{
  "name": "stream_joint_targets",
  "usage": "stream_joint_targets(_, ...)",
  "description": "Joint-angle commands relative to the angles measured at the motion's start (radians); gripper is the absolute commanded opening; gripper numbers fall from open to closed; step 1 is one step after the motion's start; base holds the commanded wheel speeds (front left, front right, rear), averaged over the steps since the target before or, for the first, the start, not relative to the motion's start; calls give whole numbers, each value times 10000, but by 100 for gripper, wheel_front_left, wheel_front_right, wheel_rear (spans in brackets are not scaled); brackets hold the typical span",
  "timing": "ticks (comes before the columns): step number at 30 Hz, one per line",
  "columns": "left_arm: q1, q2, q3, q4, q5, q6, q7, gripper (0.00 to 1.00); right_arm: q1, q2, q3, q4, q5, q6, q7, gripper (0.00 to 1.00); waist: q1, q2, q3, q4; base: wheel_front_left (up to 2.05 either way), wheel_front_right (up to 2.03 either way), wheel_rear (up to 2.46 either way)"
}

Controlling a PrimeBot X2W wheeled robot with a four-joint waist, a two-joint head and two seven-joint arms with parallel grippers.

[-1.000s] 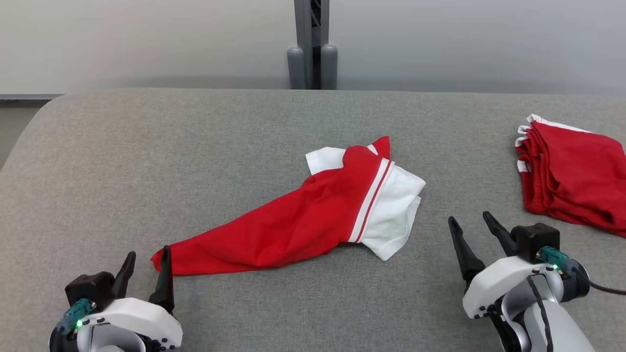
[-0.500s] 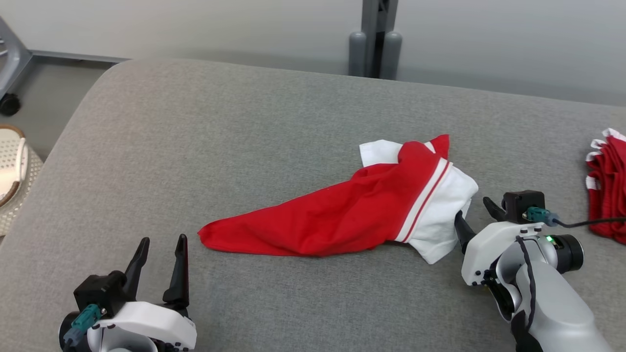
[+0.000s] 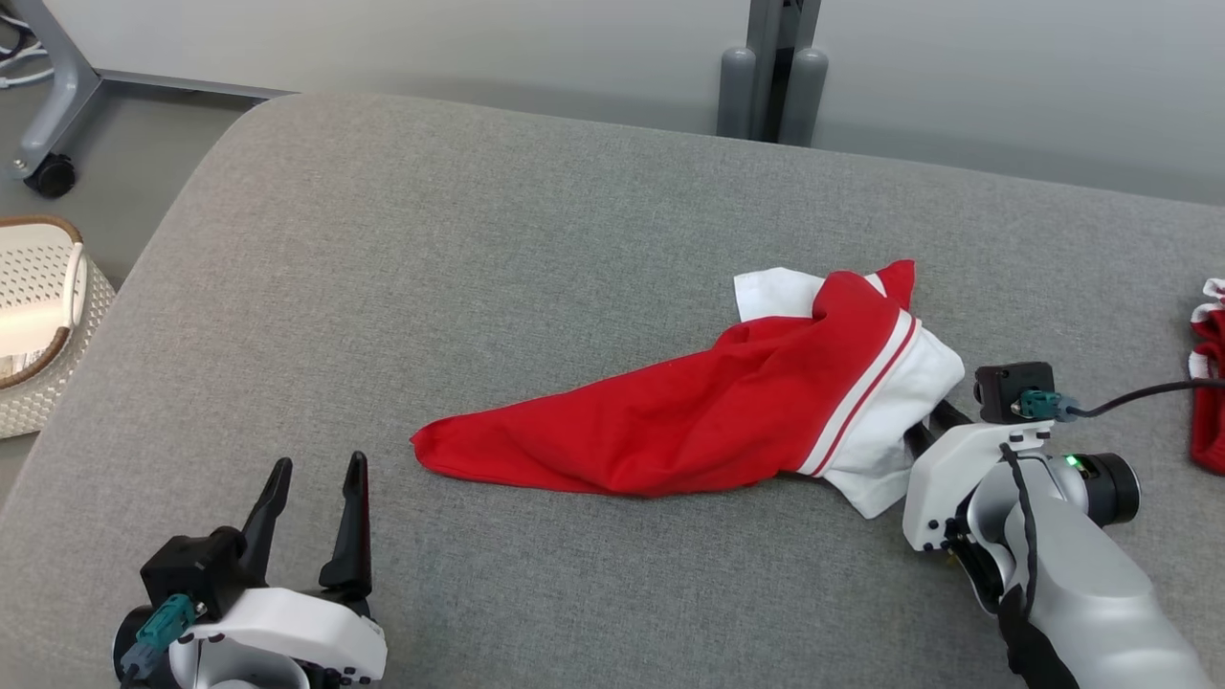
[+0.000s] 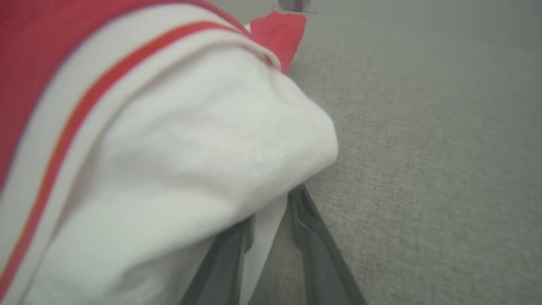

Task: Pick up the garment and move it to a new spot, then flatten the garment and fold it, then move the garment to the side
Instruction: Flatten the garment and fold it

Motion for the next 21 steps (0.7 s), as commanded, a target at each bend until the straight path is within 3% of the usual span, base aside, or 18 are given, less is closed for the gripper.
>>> stream_joint_targets(1, 80, 75, 44, -59, -9, 64, -16, 100, -15, -64, 87, 140, 66, -3, -88, 29, 0, -1, 13, -30, 0, 0, 0)
stream_joint_targets(2, 86, 77, 43, -85, -12, 71, -4, 100, -34, -64, 171, 189, 111, -3, -155, 7, 0, -1, 21, -49, 0, 0, 0)
stream_joint_targets(3, 91, 86, 43, -111, -17, 94, 11, 100, -42, -61, 265, 216, 199, -3, -223, 0, 0, -1, 27, -76, 0, 0, 0)
stream_joint_targets(11, 131, 165, 80, -298, -71, 187, 108, 100, -40, -56, 1064, -217, 1004, -3, -874, 0, 0, -1, 37, -620, 0, 0, 0)
stream_joint_targets(21, 163, 286, 109, -489, -82, 286, 133, 100, 389, -160, 1222, -999, 1431, -3, -1151, 0, 0, -1, -3, -1449, 0, 0, 0)
